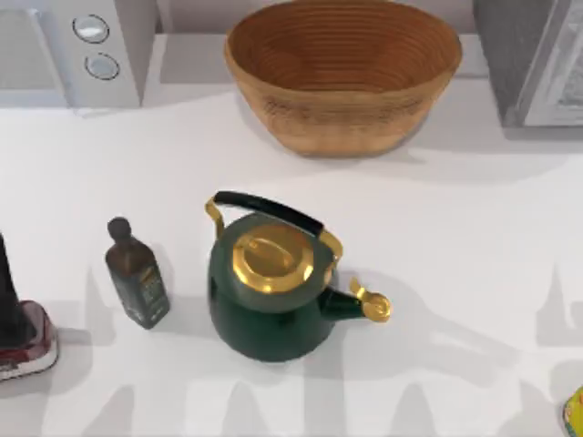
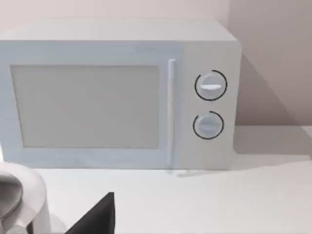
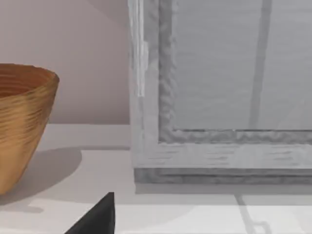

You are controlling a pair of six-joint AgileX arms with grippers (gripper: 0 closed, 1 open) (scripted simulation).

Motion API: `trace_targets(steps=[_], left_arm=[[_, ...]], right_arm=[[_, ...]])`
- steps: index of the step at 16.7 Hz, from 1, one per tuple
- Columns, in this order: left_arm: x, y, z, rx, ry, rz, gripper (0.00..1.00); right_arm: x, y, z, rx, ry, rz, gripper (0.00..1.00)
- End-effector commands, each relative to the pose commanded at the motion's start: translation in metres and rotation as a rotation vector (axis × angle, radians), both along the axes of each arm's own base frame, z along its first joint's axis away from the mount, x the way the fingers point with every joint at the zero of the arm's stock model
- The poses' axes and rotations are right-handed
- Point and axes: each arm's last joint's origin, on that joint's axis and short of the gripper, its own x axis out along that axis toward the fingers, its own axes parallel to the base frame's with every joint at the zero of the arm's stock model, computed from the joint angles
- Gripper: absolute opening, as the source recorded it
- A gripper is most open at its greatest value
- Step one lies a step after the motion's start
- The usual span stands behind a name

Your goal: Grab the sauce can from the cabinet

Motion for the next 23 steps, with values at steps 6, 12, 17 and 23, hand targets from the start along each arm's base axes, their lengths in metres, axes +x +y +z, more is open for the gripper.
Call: trace_targets(steps=[6,12,17,23], left_arm=[[0.000,0.000,0.000,0.000,0.000,0.000,1.00],[0.000,0.000,0.000,0.000,0.000,0.000,1.00],[0.000,0.000,0.000,0.000,0.000,0.000,1.00],[0.000,0.000,0.000,0.000,0.000,0.000,1.00]], right_arm=[[0.000,0.001,0.027,0.001,0.008,-0.001,1.00],[0.016,0.006,0.138,0.000,0.016,-0.008,1.00],[0.057,0.017,0.244,-0.003,0.009,-0.009,1.00],[0.118,0.036,0.326,-0.002,0.000,-0.004,1.00]])
